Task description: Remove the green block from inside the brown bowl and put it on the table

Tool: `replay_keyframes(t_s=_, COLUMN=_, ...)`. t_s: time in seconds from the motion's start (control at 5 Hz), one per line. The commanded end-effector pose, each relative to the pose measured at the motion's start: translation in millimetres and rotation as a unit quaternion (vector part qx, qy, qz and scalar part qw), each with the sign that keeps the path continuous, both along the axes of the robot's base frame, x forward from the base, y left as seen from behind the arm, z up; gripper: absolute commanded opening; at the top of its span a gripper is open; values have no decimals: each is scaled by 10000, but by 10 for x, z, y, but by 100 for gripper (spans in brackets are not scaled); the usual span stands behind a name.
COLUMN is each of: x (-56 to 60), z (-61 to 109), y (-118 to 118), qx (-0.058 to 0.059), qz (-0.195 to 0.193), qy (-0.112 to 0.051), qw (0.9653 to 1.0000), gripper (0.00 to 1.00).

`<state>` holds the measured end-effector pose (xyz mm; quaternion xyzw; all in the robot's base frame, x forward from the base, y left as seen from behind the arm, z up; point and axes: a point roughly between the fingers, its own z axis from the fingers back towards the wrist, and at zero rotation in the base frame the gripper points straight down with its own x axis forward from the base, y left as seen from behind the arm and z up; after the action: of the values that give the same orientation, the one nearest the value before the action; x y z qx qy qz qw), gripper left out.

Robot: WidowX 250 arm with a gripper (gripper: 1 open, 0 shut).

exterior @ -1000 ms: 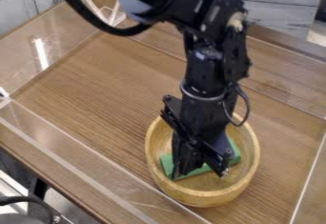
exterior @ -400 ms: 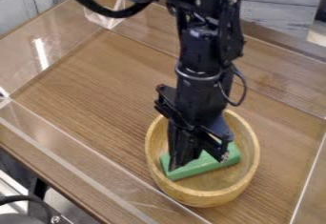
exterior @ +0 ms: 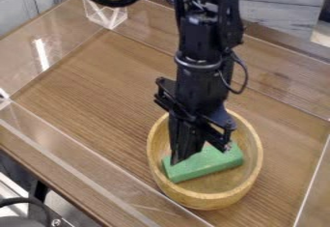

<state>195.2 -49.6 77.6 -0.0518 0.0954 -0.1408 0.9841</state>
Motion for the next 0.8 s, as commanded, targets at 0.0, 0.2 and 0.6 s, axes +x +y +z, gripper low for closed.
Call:
replay_keyframes(t_s=0.0, x=146, z=161, y=16, qx=-91, qz=77, qy=-354, qw=9993, gripper=0)
replay_keyframes(t_s=0.2, x=192, z=189, y=42, qx=-117, qz=129, qy=-376, qw=9991, gripper=0)
replay_keyframes(t_s=0.6, x=243, z=175, y=62, qx=-163, qz=-152, qy=-448, qw=9987, gripper=100)
